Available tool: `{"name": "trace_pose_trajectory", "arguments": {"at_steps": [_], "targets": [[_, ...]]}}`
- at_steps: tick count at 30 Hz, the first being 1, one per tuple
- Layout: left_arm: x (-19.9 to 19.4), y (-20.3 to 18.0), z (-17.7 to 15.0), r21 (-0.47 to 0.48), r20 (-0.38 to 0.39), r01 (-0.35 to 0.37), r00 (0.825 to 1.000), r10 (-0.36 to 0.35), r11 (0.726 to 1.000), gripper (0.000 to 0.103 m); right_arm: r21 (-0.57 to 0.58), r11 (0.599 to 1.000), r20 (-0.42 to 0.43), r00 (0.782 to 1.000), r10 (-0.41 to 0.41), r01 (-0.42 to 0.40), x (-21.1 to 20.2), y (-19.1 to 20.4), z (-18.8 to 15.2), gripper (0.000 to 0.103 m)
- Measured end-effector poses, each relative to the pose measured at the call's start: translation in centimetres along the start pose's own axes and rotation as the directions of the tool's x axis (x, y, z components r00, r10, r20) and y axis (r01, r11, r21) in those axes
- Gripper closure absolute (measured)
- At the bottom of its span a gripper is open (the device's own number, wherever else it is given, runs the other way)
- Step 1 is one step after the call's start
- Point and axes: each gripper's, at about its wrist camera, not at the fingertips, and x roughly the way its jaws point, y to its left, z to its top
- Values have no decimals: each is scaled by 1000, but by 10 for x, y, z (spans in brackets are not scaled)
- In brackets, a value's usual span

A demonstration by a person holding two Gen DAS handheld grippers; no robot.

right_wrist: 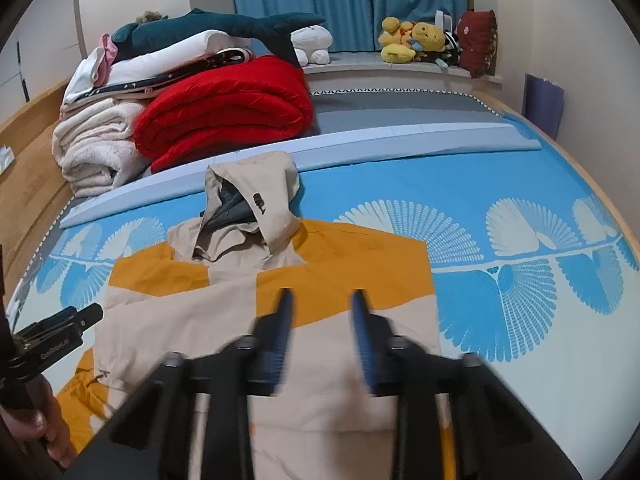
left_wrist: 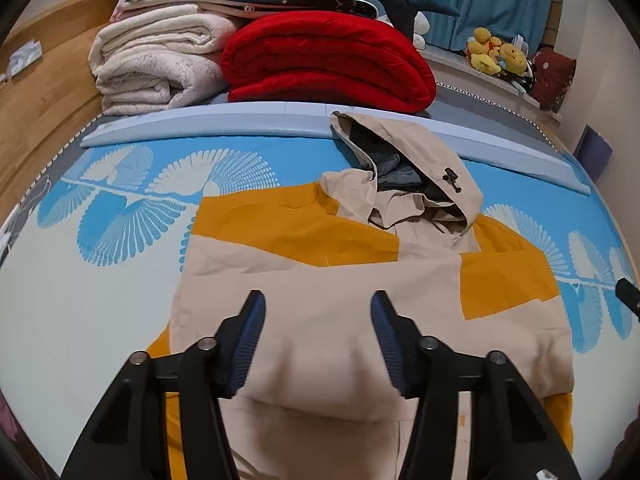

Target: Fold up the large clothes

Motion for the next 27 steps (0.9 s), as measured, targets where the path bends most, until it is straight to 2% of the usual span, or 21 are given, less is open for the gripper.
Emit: {"name": "trace_pose_trajectory", "arguments": {"at_steps": [6, 9, 11, 15, 18, 20, 22, 24, 27], "targets": [[1, -4, 16, 49, -2, 44, 999, -44, 998, 72, 2, 1000, -40, 999, 3, -3, 10, -15, 2, 89], [17, -7, 43, 88, 1, 31, 1000, -32, 996, 77, 6, 1000, -76, 997, 20, -19, 17, -21, 3, 88], [35, -7, 65, 76, -24, 59, 998, -57, 995, 79, 9, 1000, -87, 996, 24, -23, 20, -27, 4, 87], [93, -11, 124, 68, -90, 113, 990, -107, 991, 81, 8, 1000, -103, 995, 17, -16, 25, -38, 3, 79], [141, -13, 162, 56, -138, 122, 984, -113, 991, 81, 25, 1000, -119, 993, 10, -7, 31, -48, 4, 78], [173, -10, 183, 10, -171, 154, 974, -150, 988, 81, 56, 998, -127, 991, 36, -30, 36, -53, 6, 78], [203, -5, 203, -63, -188, 167, 966, -176, 984, 81, 63, 998, -125, 992, 29, -21, 39, -55, 7, 78], [238, -4, 218, -141, -224, 195, 949, -223, 971, 78, 56, 998, -123, 992, 25, -18, 41, -55, 8, 78], [279, -9, 233, -161, -266, 179, 939, -217, 971, 77, 57, 998, -138, 990, 26, -18, 47, -54, 6, 78]]}}
